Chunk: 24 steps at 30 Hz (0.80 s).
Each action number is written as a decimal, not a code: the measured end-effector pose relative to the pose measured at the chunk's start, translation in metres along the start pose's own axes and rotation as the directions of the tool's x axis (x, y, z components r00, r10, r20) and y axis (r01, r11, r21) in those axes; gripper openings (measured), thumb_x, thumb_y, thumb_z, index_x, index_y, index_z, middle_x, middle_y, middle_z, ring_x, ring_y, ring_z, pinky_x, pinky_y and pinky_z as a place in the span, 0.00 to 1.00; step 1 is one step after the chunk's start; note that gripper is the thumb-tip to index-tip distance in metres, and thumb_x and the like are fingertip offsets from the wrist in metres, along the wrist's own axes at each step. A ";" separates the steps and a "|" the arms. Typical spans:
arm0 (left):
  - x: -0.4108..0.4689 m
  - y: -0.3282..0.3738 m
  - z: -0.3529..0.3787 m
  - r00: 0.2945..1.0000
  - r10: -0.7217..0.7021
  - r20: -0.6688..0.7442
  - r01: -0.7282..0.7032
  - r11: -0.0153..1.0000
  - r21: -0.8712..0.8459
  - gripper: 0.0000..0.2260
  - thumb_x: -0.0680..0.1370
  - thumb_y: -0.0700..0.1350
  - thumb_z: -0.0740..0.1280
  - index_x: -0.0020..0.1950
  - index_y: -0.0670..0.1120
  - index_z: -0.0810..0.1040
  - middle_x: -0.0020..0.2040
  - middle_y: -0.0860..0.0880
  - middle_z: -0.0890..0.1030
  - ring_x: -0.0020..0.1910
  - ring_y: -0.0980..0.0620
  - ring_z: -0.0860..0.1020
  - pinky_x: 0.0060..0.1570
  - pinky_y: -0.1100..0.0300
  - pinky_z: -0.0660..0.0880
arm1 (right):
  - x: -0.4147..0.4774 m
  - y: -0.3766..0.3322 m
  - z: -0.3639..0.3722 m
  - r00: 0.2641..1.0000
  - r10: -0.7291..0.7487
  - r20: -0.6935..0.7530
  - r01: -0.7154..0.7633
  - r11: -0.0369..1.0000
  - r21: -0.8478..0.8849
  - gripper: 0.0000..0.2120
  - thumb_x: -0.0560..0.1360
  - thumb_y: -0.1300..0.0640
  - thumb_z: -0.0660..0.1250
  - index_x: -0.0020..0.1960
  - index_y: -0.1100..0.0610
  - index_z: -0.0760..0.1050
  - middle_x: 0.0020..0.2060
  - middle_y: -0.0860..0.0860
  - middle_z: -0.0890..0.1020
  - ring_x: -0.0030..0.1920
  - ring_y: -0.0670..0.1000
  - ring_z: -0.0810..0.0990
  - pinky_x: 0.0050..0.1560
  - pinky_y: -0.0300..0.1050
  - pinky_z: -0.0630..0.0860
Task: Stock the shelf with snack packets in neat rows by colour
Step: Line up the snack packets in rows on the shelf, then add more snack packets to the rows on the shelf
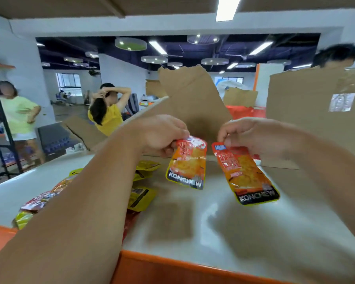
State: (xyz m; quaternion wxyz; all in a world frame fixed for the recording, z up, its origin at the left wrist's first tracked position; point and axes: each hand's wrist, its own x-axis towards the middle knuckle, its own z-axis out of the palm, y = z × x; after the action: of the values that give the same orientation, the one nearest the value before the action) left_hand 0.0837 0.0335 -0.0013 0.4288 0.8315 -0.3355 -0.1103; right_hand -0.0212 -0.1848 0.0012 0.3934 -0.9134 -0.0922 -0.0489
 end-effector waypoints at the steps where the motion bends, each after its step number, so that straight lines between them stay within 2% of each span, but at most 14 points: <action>1: 0.002 -0.001 0.006 0.999 -0.026 0.035 0.020 0.989 0.149 0.10 0.85 0.42 0.63 0.45 0.41 0.77 0.31 0.48 0.73 0.28 0.51 0.71 0.30 0.61 0.68 | 0.002 0.011 0.000 0.999 0.039 0.035 -0.030 0.975 -0.220 0.12 0.78 0.70 0.64 0.42 0.57 0.79 0.31 0.48 0.75 0.30 0.46 0.72 0.32 0.41 0.68; 3: 0.006 -0.002 0.018 0.992 -0.093 0.084 0.047 0.898 0.438 0.10 0.83 0.49 0.67 0.53 0.43 0.82 0.40 0.45 0.81 0.35 0.48 0.77 0.38 0.58 0.74 | 0.008 0.027 0.004 0.989 0.132 0.068 -0.066 0.802 -0.594 0.07 0.77 0.66 0.66 0.47 0.56 0.81 0.35 0.45 0.76 0.34 0.41 0.75 0.39 0.43 0.71; 5: 0.006 0.001 0.028 0.976 -0.188 0.111 0.093 0.818 0.567 0.15 0.82 0.56 0.67 0.58 0.46 0.82 0.50 0.42 0.83 0.38 0.46 0.78 0.41 0.55 0.76 | 0.007 0.024 0.008 0.959 0.281 0.019 -0.180 0.662 -0.727 0.03 0.76 0.52 0.68 0.49 0.49 0.79 0.41 0.46 0.79 0.38 0.46 0.79 0.38 0.47 0.77; 7: 0.002 0.010 0.036 0.957 -0.262 0.129 0.124 0.765 0.632 0.21 0.80 0.62 0.67 0.59 0.45 0.81 0.51 0.41 0.82 0.37 0.44 0.78 0.40 0.54 0.77 | 0.000 0.007 0.014 0.910 0.415 -0.015 -0.280 0.586 -0.761 0.14 0.75 0.40 0.68 0.52 0.49 0.77 0.47 0.52 0.80 0.39 0.53 0.82 0.39 0.50 0.82; 9: -0.004 0.020 0.044 0.933 -0.325 0.154 0.128 0.701 0.702 0.25 0.77 0.66 0.69 0.61 0.46 0.81 0.53 0.44 0.83 0.41 0.45 0.83 0.43 0.57 0.80 | -0.006 -0.008 0.019 0.833 0.552 -0.025 -0.362 0.511 -0.779 0.25 0.73 0.33 0.68 0.56 0.53 0.75 0.48 0.53 0.79 0.42 0.55 0.85 0.41 0.49 0.83; 10: -0.007 0.024 0.048 0.930 -0.334 0.154 0.110 0.651 0.751 0.27 0.76 0.67 0.70 0.62 0.47 0.81 0.53 0.45 0.83 0.42 0.47 0.83 0.42 0.59 0.80 | -0.008 -0.014 0.022 0.801 0.598 -0.001 -0.373 0.498 -0.783 0.28 0.72 0.32 0.69 0.58 0.54 0.75 0.48 0.52 0.79 0.44 0.56 0.86 0.43 0.49 0.83; 12: -0.010 0.030 0.056 0.941 -0.305 0.147 0.056 0.568 0.821 0.27 0.74 0.68 0.71 0.62 0.48 0.80 0.50 0.48 0.82 0.36 0.51 0.79 0.33 0.63 0.75 | -0.010 -0.021 0.028 0.770 0.634 0.071 -0.337 0.499 -0.798 0.31 0.70 0.33 0.72 0.61 0.56 0.75 0.48 0.51 0.78 0.46 0.57 0.87 0.45 0.50 0.83; 13: -0.008 0.030 0.060 0.946 -0.284 0.154 0.032 0.555 0.831 0.27 0.75 0.67 0.71 0.63 0.48 0.80 0.50 0.48 0.82 0.35 0.51 0.78 0.29 0.65 0.73 | -0.010 -0.022 0.029 0.771 0.631 0.089 -0.320 0.505 -0.801 0.30 0.70 0.36 0.74 0.62 0.56 0.75 0.47 0.50 0.78 0.46 0.57 0.87 0.45 0.51 0.84; 15: -0.005 0.029 0.064 0.951 -0.259 0.166 0.005 0.552 0.834 0.26 0.75 0.64 0.72 0.66 0.49 0.80 0.55 0.47 0.82 0.40 0.50 0.80 0.26 0.66 0.72 | -0.009 -0.022 0.029 0.789 0.605 0.110 -0.312 0.548 -0.776 0.27 0.71 0.41 0.76 0.62 0.56 0.75 0.46 0.48 0.77 0.46 0.56 0.86 0.45 0.52 0.84; 17: -0.003 0.027 0.062 0.955 -0.243 0.170 -0.009 0.550 0.835 0.26 0.75 0.63 0.72 0.68 0.50 0.78 0.60 0.47 0.82 0.48 0.48 0.82 0.31 0.64 0.74 | -0.008 -0.022 0.029 0.795 0.595 0.113 -0.332 0.584 -0.741 0.26 0.71 0.44 0.77 0.62 0.55 0.75 0.46 0.48 0.76 0.46 0.55 0.86 0.46 0.55 0.85; 20: -0.001 0.025 0.059 0.948 -0.240 0.209 -0.051 0.533 0.845 0.27 0.73 0.64 0.73 0.67 0.51 0.79 0.59 0.46 0.83 0.54 0.45 0.83 0.44 0.57 0.80 | -0.009 -0.022 0.033 0.787 0.609 0.094 -0.352 0.570 -0.743 0.29 0.70 0.39 0.75 0.63 0.54 0.74 0.47 0.49 0.77 0.48 0.56 0.85 0.45 0.55 0.85; 22: -0.001 0.025 0.061 0.947 -0.226 0.227 -0.082 0.512 0.855 0.27 0.72 0.65 0.73 0.67 0.52 0.79 0.60 0.47 0.83 0.57 0.45 0.82 0.55 0.53 0.80 | -0.010 -0.023 0.036 0.796 0.600 0.079 -0.332 0.543 -0.771 0.26 0.73 0.41 0.73 0.64 0.55 0.74 0.46 0.51 0.76 0.47 0.56 0.85 0.35 0.46 0.84; 24: -0.002 0.027 0.063 0.948 -0.201 0.245 -0.111 0.513 0.851 0.27 0.73 0.64 0.73 0.68 0.53 0.79 0.60 0.50 0.81 0.59 0.47 0.80 0.59 0.53 0.78 | -0.015 -0.023 0.034 0.802 0.594 0.059 -0.337 0.533 -0.776 0.23 0.76 0.45 0.71 0.65 0.56 0.74 0.45 0.52 0.76 0.44 0.55 0.85 0.23 0.37 0.76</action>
State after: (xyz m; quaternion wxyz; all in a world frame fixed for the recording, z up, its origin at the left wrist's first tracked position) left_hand 0.0400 -0.0168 -0.0182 -0.0992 0.9137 -0.3874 -0.0721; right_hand -0.0395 -0.1466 -0.0085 -0.0290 -0.9765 0.1242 0.1739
